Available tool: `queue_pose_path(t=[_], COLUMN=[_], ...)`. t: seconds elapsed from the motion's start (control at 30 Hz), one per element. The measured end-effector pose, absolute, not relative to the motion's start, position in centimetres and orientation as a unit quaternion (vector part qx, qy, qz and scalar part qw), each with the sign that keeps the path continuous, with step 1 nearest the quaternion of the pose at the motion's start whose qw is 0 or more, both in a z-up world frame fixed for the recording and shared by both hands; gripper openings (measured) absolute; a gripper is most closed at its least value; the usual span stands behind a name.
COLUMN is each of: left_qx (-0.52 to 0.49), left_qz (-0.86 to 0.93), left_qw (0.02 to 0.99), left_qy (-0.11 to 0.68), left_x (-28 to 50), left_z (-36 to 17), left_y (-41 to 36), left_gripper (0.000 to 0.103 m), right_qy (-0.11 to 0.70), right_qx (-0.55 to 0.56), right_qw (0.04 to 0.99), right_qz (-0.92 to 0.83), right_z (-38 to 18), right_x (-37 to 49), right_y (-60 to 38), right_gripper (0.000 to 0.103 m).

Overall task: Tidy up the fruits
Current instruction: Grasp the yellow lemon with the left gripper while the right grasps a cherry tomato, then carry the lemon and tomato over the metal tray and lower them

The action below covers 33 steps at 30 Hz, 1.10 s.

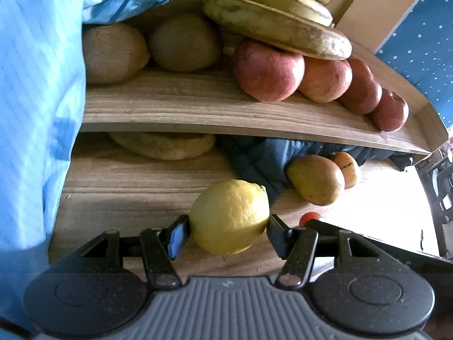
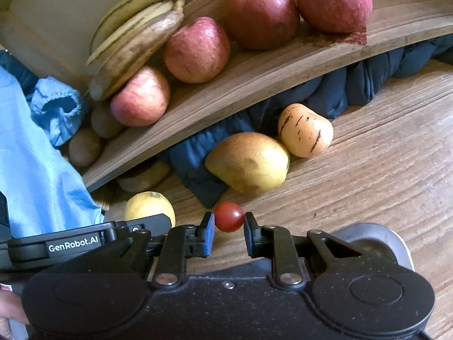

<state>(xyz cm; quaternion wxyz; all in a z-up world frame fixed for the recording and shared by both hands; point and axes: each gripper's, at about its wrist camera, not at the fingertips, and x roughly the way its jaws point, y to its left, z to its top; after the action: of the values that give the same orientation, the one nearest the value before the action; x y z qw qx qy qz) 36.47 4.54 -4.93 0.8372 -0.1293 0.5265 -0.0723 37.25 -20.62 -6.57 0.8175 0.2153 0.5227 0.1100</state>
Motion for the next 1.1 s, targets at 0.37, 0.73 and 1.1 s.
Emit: queue_pose_path(t=[0.37, 0.73, 1.1], left_qx=[-0.143, -0.166, -0.168], left_qz=[-0.064, -0.071, -0.071], left_qw=[0.843, 0.836, 0.826], left_qy=[0.514, 0.519, 0.534], left_x=[32.9, 27.8, 23.6], left_z=[-3.4, -3.4, -3.8], left_y=[5.1, 6.0, 7.0], left_gripper=[0.063, 0.063, 0.063], right_qy=[0.515, 0.525, 0.546], right_qx=[0.207, 0.167, 0.097], right_qw=[0.820, 0.799, 0.746], right_qz=[0.141, 0.242, 0.369], right_z=[-5.0, -4.0, -3.6], right_x=[34.9, 31.6, 27.7], right_y=[-20.4, -19.9, -17.9], right_gripper=[0.023, 0.023, 0.023])
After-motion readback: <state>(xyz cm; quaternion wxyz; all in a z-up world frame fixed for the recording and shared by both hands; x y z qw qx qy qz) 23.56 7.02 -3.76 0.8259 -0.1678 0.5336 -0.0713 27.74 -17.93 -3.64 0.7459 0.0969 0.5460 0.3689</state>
